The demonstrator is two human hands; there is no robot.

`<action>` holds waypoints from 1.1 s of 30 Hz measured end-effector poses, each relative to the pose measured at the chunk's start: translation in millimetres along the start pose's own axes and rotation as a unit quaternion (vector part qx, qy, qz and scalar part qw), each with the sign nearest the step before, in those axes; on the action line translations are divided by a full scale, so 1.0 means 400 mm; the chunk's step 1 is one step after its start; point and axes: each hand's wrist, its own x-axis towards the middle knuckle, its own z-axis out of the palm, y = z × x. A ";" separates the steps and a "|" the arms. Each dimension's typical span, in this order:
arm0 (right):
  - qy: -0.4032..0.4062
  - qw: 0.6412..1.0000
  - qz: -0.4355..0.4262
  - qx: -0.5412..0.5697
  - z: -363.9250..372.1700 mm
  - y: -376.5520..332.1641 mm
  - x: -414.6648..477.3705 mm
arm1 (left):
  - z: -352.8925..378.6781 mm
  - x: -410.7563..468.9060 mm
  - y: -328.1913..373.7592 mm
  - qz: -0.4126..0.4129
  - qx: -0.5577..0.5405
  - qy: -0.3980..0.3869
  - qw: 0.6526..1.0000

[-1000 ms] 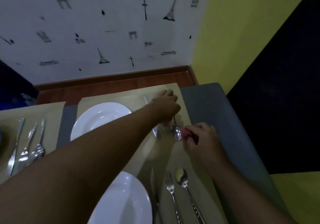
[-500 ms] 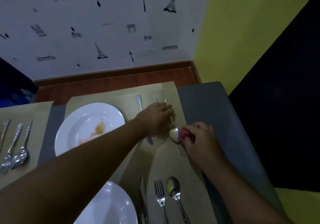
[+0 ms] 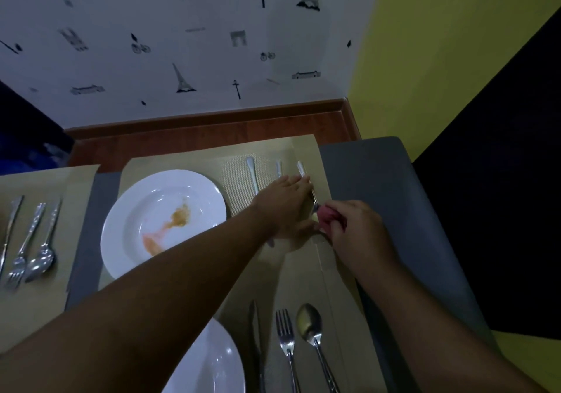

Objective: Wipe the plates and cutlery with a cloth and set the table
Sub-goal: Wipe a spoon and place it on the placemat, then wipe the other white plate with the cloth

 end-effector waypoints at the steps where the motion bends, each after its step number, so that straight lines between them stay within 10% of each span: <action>1: 0.003 1.000 0.002 -0.004 0.001 0.002 0.000 | -0.006 0.002 0.004 -0.003 -0.002 0.007 1.000; 19: -0.082 0.983 -0.153 0.057 0.090 -0.314 -0.084 | -0.058 -0.415 -0.116 -0.196 -0.061 0.105 0.973; 29: -0.174 0.968 -0.181 0.005 0.277 -0.537 -0.072 | 0.009 -0.612 -0.332 -0.376 -0.204 0.122 0.896; 33: -0.187 0.971 -0.151 -0.008 0.337 -0.585 -0.038 | 0.002 -0.622 -0.385 -0.393 -0.422 0.250 0.778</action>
